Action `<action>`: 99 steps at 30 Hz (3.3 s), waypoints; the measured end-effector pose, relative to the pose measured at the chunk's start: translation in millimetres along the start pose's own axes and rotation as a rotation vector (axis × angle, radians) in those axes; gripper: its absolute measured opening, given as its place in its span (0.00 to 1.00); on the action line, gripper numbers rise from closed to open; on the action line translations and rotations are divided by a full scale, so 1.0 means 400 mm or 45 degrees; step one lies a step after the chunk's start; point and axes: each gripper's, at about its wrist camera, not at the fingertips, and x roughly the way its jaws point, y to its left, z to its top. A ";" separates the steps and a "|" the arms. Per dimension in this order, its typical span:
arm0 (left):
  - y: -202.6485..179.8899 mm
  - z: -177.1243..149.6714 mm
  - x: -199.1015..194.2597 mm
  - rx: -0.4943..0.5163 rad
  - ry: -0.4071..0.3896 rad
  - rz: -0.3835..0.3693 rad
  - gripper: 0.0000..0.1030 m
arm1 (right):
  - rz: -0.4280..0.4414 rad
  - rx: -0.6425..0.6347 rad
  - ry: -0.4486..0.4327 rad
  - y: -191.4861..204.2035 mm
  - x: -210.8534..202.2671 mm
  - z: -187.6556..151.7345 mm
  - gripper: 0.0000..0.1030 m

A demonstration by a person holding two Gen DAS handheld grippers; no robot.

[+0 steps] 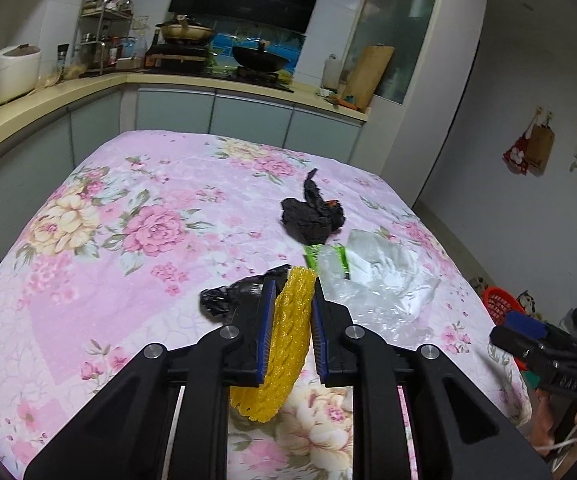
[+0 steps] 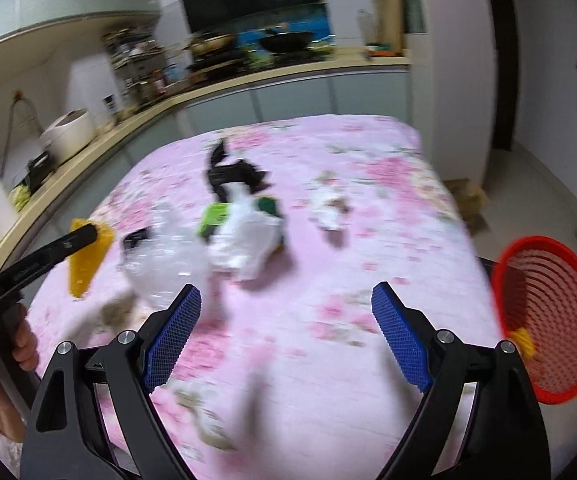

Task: Collect trash
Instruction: 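Close the left tool on the yellow foam net and lift it, then grasp the clear plastic bag with the right tool while the left tool holds the yellow net, then carry both items over the red basket and open both tools to drop them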

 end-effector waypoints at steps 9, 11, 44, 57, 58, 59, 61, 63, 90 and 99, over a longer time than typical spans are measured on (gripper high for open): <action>0.073 0.004 -0.024 -0.079 -0.037 0.046 0.16 | 0.111 -0.190 0.033 0.156 0.082 0.028 0.82; 0.085 0.006 -0.030 -0.098 -0.047 0.049 0.16 | 0.108 -0.221 0.054 0.181 0.106 0.031 0.82; 0.076 0.011 -0.039 -0.093 -0.066 0.050 0.16 | 0.101 -0.259 0.031 0.217 0.099 0.039 0.42; 0.012 0.033 -0.073 -0.051 -0.136 0.035 0.16 | 0.066 -0.194 -0.113 0.149 -0.021 0.071 0.42; 0.002 0.035 -0.075 -0.045 -0.144 0.028 0.16 | 0.064 -0.190 -0.125 0.144 -0.030 0.072 0.42; -0.008 0.037 -0.076 -0.039 -0.151 0.020 0.16 | 0.061 -0.186 -0.139 0.138 -0.041 0.073 0.42; -0.026 0.036 -0.078 -0.022 -0.160 0.006 0.16 | 0.053 -0.174 -0.169 0.128 -0.067 0.073 0.42; -0.055 0.036 -0.079 0.010 -0.165 -0.010 0.16 | 0.039 -0.166 -0.195 0.114 -0.086 0.076 0.42; -0.380 0.073 -0.020 0.265 -0.133 -0.241 0.16 | -0.218 0.037 -0.334 -0.148 -0.244 0.091 0.42; -0.524 0.067 0.031 0.360 -0.072 -0.349 0.16 | -0.329 0.189 -0.321 -0.283 -0.279 0.076 0.42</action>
